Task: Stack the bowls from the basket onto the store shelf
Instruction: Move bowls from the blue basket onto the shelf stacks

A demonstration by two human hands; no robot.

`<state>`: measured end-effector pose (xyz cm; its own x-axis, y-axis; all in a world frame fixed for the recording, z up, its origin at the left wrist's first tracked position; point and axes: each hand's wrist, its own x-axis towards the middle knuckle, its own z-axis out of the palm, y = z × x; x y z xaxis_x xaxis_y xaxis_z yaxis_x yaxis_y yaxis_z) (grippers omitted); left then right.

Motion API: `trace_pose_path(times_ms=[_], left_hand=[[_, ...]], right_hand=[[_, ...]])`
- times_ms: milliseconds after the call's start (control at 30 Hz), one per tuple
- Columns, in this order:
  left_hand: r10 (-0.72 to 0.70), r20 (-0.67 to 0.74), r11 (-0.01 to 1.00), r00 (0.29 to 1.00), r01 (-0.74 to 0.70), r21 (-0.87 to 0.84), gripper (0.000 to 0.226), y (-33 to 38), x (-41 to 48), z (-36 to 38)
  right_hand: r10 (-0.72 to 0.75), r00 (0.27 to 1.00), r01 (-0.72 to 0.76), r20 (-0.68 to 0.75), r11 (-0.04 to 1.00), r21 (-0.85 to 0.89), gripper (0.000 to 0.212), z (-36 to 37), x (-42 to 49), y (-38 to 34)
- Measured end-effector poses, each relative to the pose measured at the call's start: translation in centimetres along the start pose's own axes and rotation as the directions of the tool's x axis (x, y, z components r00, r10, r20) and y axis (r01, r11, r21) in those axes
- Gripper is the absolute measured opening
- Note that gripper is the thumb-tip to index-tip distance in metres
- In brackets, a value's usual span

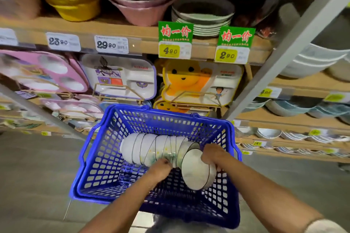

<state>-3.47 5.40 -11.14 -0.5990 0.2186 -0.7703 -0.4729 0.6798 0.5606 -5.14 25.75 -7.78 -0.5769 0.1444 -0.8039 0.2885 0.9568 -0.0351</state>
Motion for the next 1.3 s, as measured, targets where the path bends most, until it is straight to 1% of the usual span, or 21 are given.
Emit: trace_pose_path(times_ms=[67, 133, 200, 267, 367, 467, 500, 533, 600, 667, 733, 767, 800, 833, 900, 967, 1000, 1033, 1133, 1200, 1300], left_hand=[[0.008, 0.034, 0.996, 0.999, -0.005, -0.091, 0.01, 0.1, -0.6, -0.5], [0.023, 0.072, 0.982, 0.997, -0.009, -0.189, 0.013, 0.5, -1.3, -1.0], [0.069, 0.086, 0.955, 0.994, -0.041, -0.295, 0.016, 1.2, -2.0, -1.6], [0.134, 0.069, 0.907, 0.989, -0.094, -0.409, 0.026, 2.2, -2.7, -2.4], [0.274, -0.024, 0.762, 0.961, -0.232, -0.605, 0.045, 4.6, -4.6, -4.1], [0.389, -0.157, 0.576, 0.908, -0.373, -0.727, 0.072, 8.1, -7.4, -6.3], [0.409, -0.2, 0.511, 0.891, -0.405, -0.759, 0.074, 9.3, -8.2, -6.9], [0.423, -0.24, 0.452, 0.874, -0.432, -0.78, 0.07, 10.5, -9.1, -7.5], [0.449, -0.31, 0.379, 0.838, -0.493, -0.783, 0.053, 12.7, -10.9, -8.5], [0.496, -0.35, 0.333, 0.794, -0.547, -0.768, 0.044, 14.7, -13.0, -9.5], [0.528, -0.365, 0.331, 0.767, -0.581, -0.743, 0.045, 16.5, -15.0, -10.1], [0.538, -0.364, 0.338, 0.76, -0.59, -0.733, 0.048, 17.4, -15.9, -10.2], [0.548, -0.36, 0.34, 0.755, -0.594, -0.729, 0.049, 18.2, -16.8, -10.2], [0.556, -0.354, 0.335, 0.752, -0.593, -0.732, 0.048, 19.1, -17.7, -10.0], [0.57, -0.325, 0.337, 0.754, -0.576, -0.745, 0.045, 20.8, -19.2, -9.1], [0.576, -0.29, 0.369, 0.764, -0.559, -0.742, 0.042, 22.6, -20.8, -7.8], [0.578, -0.278, 0.379, 0.767, -0.554, -0.741, 0.04, 23.4, -21.6, -7.0], [0.58, -0.27, 0.387, 0.768, -0.552, -0.739, 0.038, 24.3, -22.2, -6.2], [0.586, -0.253, 0.409, 0.77, -0.55, -0.728, 0.031, 26.7, -24.1, -3.6], [0.595, -0.247, 0.409, 0.765, -0.552, -0.727, 0.03, 28.3, -25.3, -1.5], [0.614, -0.272, 0.379, 0.741, -0.579, -0.722, 0.034, 30.8, -26.9, 2.3]], right_hand=[[0.035, 0.998, -0.042, 0.06, 0.991, 0.127, 0.024, -1.1, -1.2, 0.2], [0.058, 0.992, -0.091, 0.109, 0.938, 0.334, 0.021, -2.1, -2.3, 0.4], [0.041, 0.992, -0.097, 0.115, 0.84, 0.535, 0.021, -3.2, -3.5, 0.5], [0.002, 0.996, -0.059, 0.084, 0.732, 0.679, 0.018, -4.6, -5.0, 0.4], [-0.08, 0.995, -0.001, 0.056, 0.563, 0.827, 0.032, -7.0, -7.5, 0.0], [-0.158, 0.987, 0.062, 0.007, 0.428, 0.902, 0.034, -9.5, -10.6, -0.7], [-0.177, 0.984, 0.089, -0.018, 0.4, 0.912, 0.035, -10.3, -11.8, -1.0], [-0.194, 0.98, 0.121, -0.05, 0.378, 0.918, 0.035, -11.0, -12.9, -1.3], [-0.205, 0.97, 0.199, -0.132, 0.352, 0.915, 0.034, -12.3, -15.3, -1.7], [-0.2, 0.952, 0.29, -0.231, 0.349, 0.891, 0.032, -13.1, -17.6, -1.9], [-0.198, 0.915, 0.4, -0.351, 0.341, 0.851, 0.028, -13.4, -19.8, -1.9], [-0.193, 0.888, 0.459, -0.418, 0.316, 0.83, 0.024, -13.3, -20.8, -1.8], [-0.183, 0.854, 0.52, -0.487, 0.264, 0.812, 0.022, -13.3, -21.5, -1.7], [-0.163, 0.812, 0.584, -0.561, 0.182, 0.791, 0.025, -13.2, -22.1, -1.5], [-0.066, 0.734, 0.676, -0.676, -0.026, 0.737, 0.035, -13.3, -23.1, -1.0], [0.047, 0.687, 0.713, -0.725, -0.236, 0.66, 0.038, -13.5, -24.5, -0.3], [0.091, 0.663, 0.728, -0.743, -0.31, 0.612, 0.038, -13.5, -25.1, 0.3], [0.13, 0.642, 0.741, -0.755, -0.357, 0.569, 0.038, -13.6, -25.9, 1.0], [0.221, 0.598, 0.773, -0.771, -0.414, 0.481, 0.036, -13.6, -27.9, 3.9], [0.262, 0.586, 0.787, -0.767, -0.41, 0.461, 0.037, -13.5, -29.2, 6.3], [0.294, 0.577, 0.804, -0.762, -0.37, 0.465, 0.039, -13.4, -31.3, 10.4]])
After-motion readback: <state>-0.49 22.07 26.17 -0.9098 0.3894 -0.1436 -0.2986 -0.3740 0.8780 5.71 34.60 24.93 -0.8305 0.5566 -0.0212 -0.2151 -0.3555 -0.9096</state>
